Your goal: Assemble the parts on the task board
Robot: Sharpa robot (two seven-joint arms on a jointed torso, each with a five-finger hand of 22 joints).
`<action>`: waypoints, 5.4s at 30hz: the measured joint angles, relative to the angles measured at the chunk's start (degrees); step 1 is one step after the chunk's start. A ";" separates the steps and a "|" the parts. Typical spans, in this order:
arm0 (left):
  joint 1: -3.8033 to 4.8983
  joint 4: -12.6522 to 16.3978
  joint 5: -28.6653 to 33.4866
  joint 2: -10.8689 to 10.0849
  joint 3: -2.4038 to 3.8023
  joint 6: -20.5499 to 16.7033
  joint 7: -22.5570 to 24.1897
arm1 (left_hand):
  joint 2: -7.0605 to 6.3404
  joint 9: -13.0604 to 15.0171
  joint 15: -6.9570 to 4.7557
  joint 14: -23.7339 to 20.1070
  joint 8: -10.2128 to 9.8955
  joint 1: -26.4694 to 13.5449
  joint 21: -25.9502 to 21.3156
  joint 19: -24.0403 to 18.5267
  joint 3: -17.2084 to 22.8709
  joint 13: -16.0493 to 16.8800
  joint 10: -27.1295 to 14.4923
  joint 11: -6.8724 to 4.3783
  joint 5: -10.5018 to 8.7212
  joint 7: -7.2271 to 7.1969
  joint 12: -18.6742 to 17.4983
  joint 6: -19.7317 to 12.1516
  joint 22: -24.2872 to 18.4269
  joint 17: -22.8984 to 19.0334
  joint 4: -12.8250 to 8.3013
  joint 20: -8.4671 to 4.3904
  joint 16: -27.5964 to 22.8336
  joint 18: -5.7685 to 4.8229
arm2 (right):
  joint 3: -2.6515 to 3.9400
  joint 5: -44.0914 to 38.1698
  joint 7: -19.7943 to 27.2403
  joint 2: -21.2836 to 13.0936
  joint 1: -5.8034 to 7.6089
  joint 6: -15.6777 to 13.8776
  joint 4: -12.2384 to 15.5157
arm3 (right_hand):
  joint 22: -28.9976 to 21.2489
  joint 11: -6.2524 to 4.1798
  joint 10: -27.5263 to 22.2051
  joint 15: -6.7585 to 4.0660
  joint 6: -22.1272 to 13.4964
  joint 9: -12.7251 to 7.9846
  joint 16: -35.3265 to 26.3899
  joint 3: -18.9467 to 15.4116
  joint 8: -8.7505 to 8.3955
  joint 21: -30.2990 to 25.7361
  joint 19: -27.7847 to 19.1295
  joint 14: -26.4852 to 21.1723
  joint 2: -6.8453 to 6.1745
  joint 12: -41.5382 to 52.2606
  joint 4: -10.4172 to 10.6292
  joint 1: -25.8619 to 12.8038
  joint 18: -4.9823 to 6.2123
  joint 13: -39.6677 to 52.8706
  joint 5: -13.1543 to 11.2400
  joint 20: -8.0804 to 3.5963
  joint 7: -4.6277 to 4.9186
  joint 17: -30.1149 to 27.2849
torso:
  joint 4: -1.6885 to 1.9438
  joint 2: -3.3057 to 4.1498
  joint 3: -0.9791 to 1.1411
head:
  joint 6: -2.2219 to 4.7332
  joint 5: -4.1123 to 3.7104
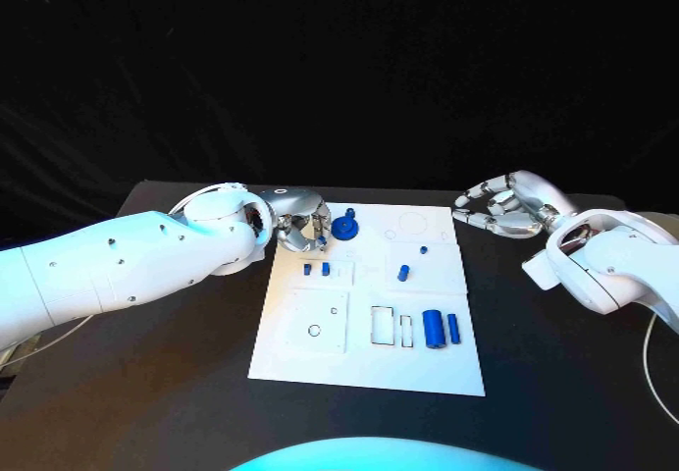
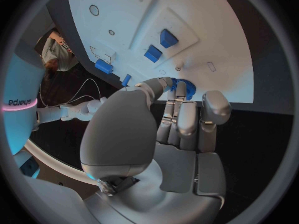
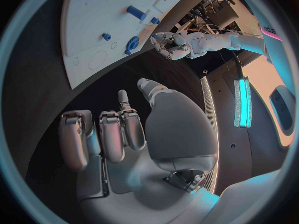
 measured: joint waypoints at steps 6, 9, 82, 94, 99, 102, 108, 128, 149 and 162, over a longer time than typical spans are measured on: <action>-0.47 -1.06 0.23 0.59 -0.15 0.48 0.00 | 0.00 0.04 0.00 0.00 -0.08 0.00 0.00 0.00 0.00 0.00 0.00 0.00 0.00 0.00 0.00 -0.01 -0.01 0.00 0.00 0.00 0.00 0.00 | 0.00 0.00 0.00 0.03 -0.06 0.00 -0.02 | 0.00 0.00 0.00 0.00 0.00 0.03 0.00 0.00 0.00 0.00 0.00 0.00 0.00 0.00 0.00 0.00 0.00 0.00 0.00 0.00 0.00 0.01 | -0.09 0.00 0.03 | -0.14 0.03; -0.58 -1.40 0.27 0.77 -0.17 0.62 0.00 | 0.00 0.08 0.00 0.00 -0.08 0.00 0.00 0.00 0.00 -0.05 0.00 0.00 0.00 0.00 0.00 -0.01 -0.07 -0.12 0.00 0.00 0.00 0.00 | 0.00 0.00 0.00 0.04 -0.06 0.00 -0.02 | -0.01 0.00 0.00 0.00 0.00 0.04 0.00 0.00 0.00 0.00 0.00 0.00 0.00 0.00 0.00 0.00 0.00 0.00 0.00 0.00 0.00 0.05 | -0.09 0.00 0.07 | -0.21 0.03; -1.27 -4.09 0.37 2.49 -0.44 3.60 -0.56 | -2.56 -1.86 1.88 -1.88 -6.27 -2.56 -2.92 -2.58 -0.64 -1.74 -3.13 2.07 -0.27 1.74 -6.67 -6.27 -3.98 -4.57 0.33 1.52 -1.05 0.01 | 0.00 0.01 0.05 -0.06 -0.09 0.00 0.05 | -0.01 0.00 0.00 0.00 0.00 0.06 0.00 0.00 0.23 -0.24 0.00 0.00 0.00 0.00 0.00 0.00 0.00 0.02 0.00 0.00 0.00 0.01 | -0.06 -0.09 0.07 | -0.44 -0.04; -1.20 -4.37 0.56 2.02 -0.37 3.51 -0.63 | -2.56 -2.11 2.48 -3.92 -7.27 -2.56 -4.91 -4.32 -0.83 -2.09 -5.13 2.81 -0.27 1.63 -7.49 -6.99 -6.05 -7.32 0.46 1.86 -2.03 0.01 | 0.00 0.01 0.05 -0.06 -0.10 0.07 -0.41 | -0.02 -0.51 -13.88 -0.54 -0.70 0.13 -4.04 1.46 0.91 -8.96 -1.30 0.10 -0.09 -19.50 -0.16 0.09 2.18 -10.09 -0.13 -0.62 -0.13 -1.21 | -0.10 -0.07 0.07 | -0.40 -0.06; -1.24 -4.61 2.27 1.03 -0.43 2.35 -0.24 | -2.34 -2.18 3.03 -8.49 -7.75 -4.25 -10.10 -8.33 -3.63 -2.51 -8.35 3.40 -0.27 1.72 -7.99 -7.70 -11.91 -15.05 1.88 2.35 -5.63 1.36 | 0.00 -1.43 -0.17 0.05 -0.11 0.76 -1.24 | -0.02 -0.02 -26.70 -0.65 -0.49 0.31 -8.99 6.33 1.66 -18.24 -5.42 -0.01 -1.86 -50.47 -1.08 2.32 3.55 -35.79 -3.93 -0.70 0.16 -8.23 | -0.11 -0.07 0.03 | -0.24 -0.19; -1.27 -4.80 6.08 -0.10 -0.46 0.79 0.64 | -1.95 -2.25 3.37 -11.65 -8.27 -4.67 -14.65 -10.71 -8.65 -2.65 -10.55 3.72 -0.27 1.54 -7.69 -8.31 -16.67 -21.01 3.96 2.80 -8.40 2.24 | 0.00 -4.33 -0.45 0.13 -0.11 1.59 -1.44 | -0.02 0.62 -25.53 -0.17 0.83 0.31 -9.11 8.56 2.16 -18.60 -5.00 0.00 -2.93 -59.96 -2.39 3.40 3.56 -45.16 -4.79 -0.29 0.44 -7.97 | -0.10 -0.09 0.03 | -0.08 -0.32; -1.17 -4.84 19.34 -2.68 -0.37 -1.93 4.09 | 0.50 -2.25 3.66 -15.84 -8.64 -1.18 -20.86 -12.82 -15.92 -3.02 -12.64 4.01 -0.27 2.36 -5.72 -7.48 -22.97 -28.15 7.05 2.96 -11.90 3.15 | 0.00 -14.37 -1.81 1.05 -0.13 3.44 -1.38 | -0.01 0.48 -22.69 -0.18 1.93 0.05 -8.22 10.71 2.21 -16.92 -3.43 0.00 -3.55 -67.23 -4.54 4.02 3.56 -53.36 -5.32 -0.25 -0.07 -6.14 | -0.13 -0.10 0.10 | 0.41 -0.99; -1.51 3.31 73.60 -7.32 -0.44 -8.72 24.47 | 1.87 -1.64 2.13 -16.88 -5.86 1.67 -24.18 -11.98 -13.34 -0.28 -3.48 1.64 0.07 1.83 3.40 -2.05 -25.79 -31.59 9.74 1.72 -14.14 3.14 | -0.08 -47.14 -11.53 9.20 -1.43 9.47 -2.75 | 0.01 0.77 -21.33 -0.19 2.15 -0.74 -6.72 12.35 1.10 -11.06 -0.59 0.00 -3.93 -71.38 -6.17 4.08 3.57 -58.79 -6.22 -0.41 0.10 -3.50 | -0.05 -0.02 -0.01 | 1.47 -4.97; -1.63 4.97 80.98 -7.60 -0.46 -8.68 27.81 | 1.83 -1.60 1.94 -17.09 -5.54 2.15 -24.41 -12.19 -12.95 -0.08 -3.28 1.44 0.06 1.83 3.85 -2.05 -25.94 -31.73 9.65 1.52 -14.14 3.13 | -0.19 -52.10 -13.59 13.50 -2.93 11.78 -6.59 | 0.00 0.38 -18.44 0.01 4.17 -0.69 -6.43 14.66 1.13 -9.07 -0.18 -0.21 -3.17 -71.83 -8.18 4.84 2.94 -60.64 -5.88 -0.42 -0.07 -3.15 | 0.03 0.05 0.01 | 0.98 -4.98; -1.64 4.94 81.55 -7.78 -0.46 -8.68 27.84 | 1.72 -1.60 1.94 -17.09 -5.54 2.26 -24.63 -11.98 -12.55 -0.01 -3.28 1.45 0.06 1.83 3.85 -2.05 -26.01 -31.82 9.26 1.31 -14.36 3.13 | -0.06 -52.92 -13.88 13.97 -3.21 12.42 -7.15 | -0.01 -0.15 -15.88 -0.64 6.84 -0.20 -6.17 16.45 2.22 -7.12 0.03 -0.01 -2.17 -72.17 -10.62 5.83 2.94 -61.07 -6.14 -0.63 -0.90 -2.85 | 0.02 -0.01 0.07 | 0.69 -4.93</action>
